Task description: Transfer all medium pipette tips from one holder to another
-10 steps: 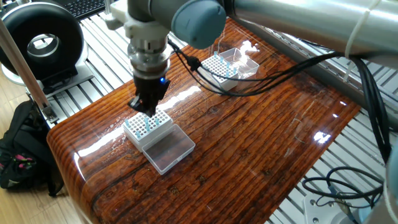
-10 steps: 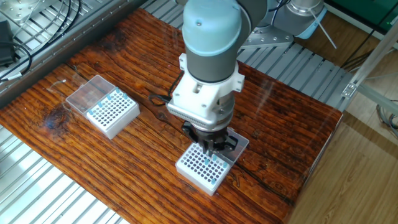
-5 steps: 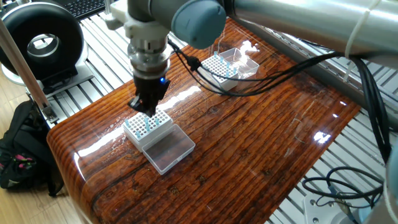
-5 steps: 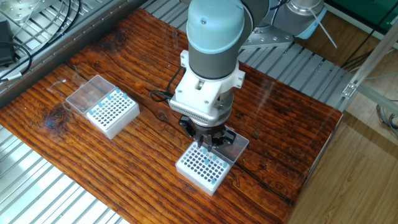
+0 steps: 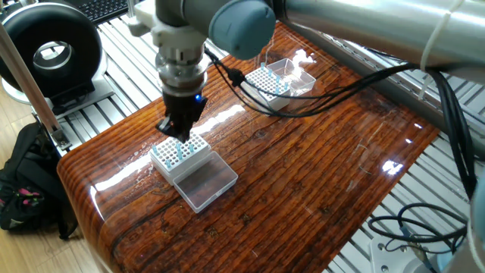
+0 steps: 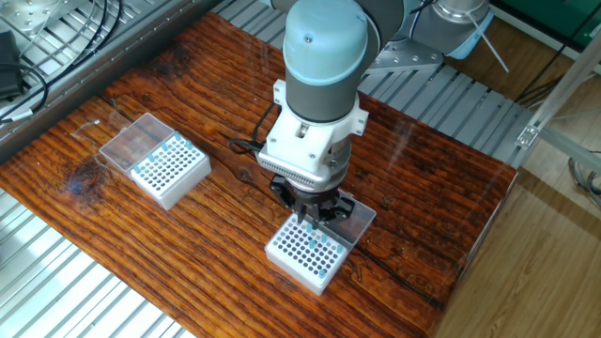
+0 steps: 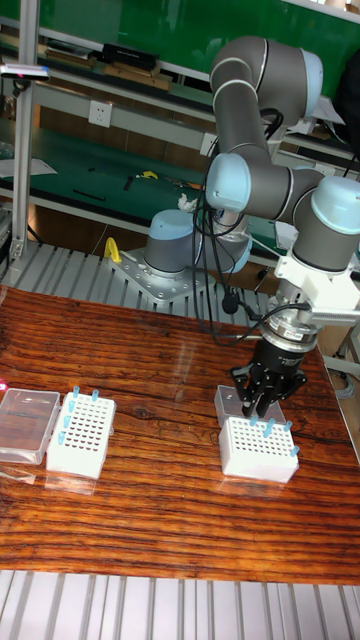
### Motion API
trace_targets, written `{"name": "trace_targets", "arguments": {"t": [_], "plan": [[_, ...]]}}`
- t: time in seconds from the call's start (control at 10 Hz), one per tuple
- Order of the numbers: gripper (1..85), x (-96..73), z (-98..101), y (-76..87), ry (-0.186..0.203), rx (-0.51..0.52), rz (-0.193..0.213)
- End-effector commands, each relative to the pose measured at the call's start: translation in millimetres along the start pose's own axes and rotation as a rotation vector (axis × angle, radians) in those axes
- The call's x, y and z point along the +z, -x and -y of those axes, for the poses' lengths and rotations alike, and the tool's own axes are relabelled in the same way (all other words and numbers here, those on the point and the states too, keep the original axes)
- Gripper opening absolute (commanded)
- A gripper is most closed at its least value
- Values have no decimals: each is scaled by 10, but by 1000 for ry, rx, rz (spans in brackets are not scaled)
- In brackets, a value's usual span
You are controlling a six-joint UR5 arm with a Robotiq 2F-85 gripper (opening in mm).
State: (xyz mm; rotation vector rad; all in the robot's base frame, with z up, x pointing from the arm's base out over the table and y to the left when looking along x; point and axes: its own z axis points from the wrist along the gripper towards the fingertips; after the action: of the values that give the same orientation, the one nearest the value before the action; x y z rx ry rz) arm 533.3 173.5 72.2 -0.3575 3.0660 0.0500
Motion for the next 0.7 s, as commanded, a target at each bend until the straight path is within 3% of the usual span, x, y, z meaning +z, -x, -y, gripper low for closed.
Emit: {"name": "trace_targets", "arguments": {"t": [0.0,0.6], "plan": [[287,20,-24,9,13,7,6],[267,57,-63,101,22,9,28]]}}
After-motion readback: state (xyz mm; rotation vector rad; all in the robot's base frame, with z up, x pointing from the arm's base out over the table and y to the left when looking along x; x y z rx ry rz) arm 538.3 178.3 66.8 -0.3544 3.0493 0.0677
